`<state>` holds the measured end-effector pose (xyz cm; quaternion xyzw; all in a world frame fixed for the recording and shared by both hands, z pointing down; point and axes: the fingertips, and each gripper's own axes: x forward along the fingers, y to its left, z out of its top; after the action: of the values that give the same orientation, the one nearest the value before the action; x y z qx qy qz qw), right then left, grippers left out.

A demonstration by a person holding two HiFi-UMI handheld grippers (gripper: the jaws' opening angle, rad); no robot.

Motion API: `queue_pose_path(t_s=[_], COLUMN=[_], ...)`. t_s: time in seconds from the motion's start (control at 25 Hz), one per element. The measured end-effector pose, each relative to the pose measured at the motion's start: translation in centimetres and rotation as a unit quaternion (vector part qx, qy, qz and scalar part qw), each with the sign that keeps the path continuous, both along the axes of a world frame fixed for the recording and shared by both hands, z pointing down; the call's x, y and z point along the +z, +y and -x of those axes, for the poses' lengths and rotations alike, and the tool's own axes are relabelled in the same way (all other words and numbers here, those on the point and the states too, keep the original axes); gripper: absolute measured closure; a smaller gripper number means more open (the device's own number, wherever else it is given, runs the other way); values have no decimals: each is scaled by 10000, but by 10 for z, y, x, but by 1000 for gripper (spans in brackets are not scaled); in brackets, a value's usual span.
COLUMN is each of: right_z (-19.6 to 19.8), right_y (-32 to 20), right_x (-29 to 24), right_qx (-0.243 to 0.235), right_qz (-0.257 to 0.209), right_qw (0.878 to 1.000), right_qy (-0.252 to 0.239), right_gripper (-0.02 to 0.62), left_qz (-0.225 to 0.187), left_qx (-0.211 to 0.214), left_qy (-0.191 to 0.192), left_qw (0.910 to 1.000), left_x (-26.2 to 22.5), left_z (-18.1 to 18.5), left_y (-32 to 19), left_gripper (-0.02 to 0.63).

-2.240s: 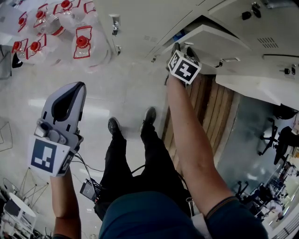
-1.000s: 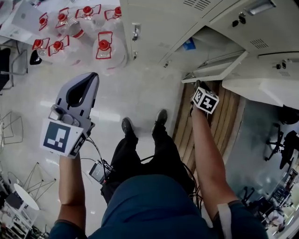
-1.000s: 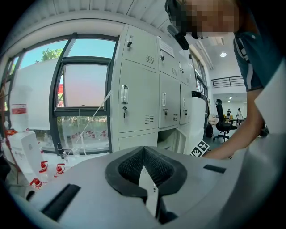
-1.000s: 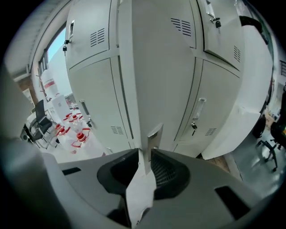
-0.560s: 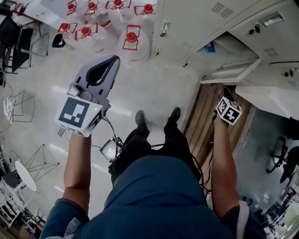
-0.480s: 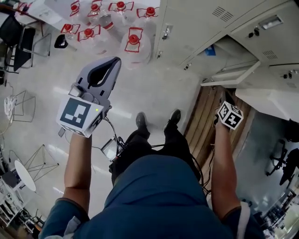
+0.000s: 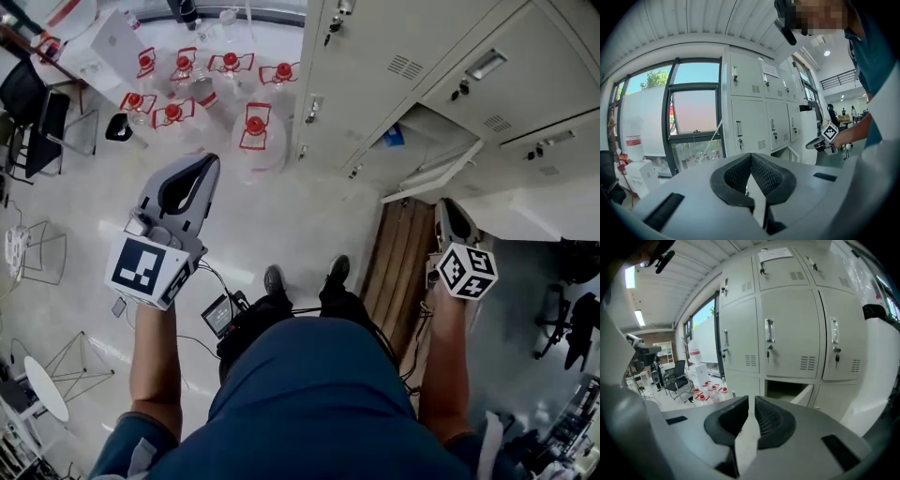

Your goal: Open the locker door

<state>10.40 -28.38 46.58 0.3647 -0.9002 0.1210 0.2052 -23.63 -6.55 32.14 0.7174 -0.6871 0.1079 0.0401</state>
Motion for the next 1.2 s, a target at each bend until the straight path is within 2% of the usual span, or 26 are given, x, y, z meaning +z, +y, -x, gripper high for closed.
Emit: queue_pose_path(t_s=[0.2, 0.48, 0.76, 1.2], right_z=[8, 10, -10, -34], right_y=[23, 66, 77, 80], right_x=[-92, -182, -224, -235], right_qx=[-459, -1204, -1049, -737], right_qz=[-491, -787, -1207, -1260], right_qw=[9964, 9823, 9788, 9812], right_qy=[-523, -1196, -1283, -1263], right_gripper=[541, 558, 560, 558], left_qz=[-207, -469, -501, -494], left_qx=[135, 392, 572, 800], left_qy=[-87, -68, -142, -106], left_qw=[9997, 9981, 9970, 9955], left_x=[-30, -59, -65, -74], left_z=[-11, -29, -41, -58], left_y=[9, 15, 13, 15], left_gripper=[589, 589, 589, 589])
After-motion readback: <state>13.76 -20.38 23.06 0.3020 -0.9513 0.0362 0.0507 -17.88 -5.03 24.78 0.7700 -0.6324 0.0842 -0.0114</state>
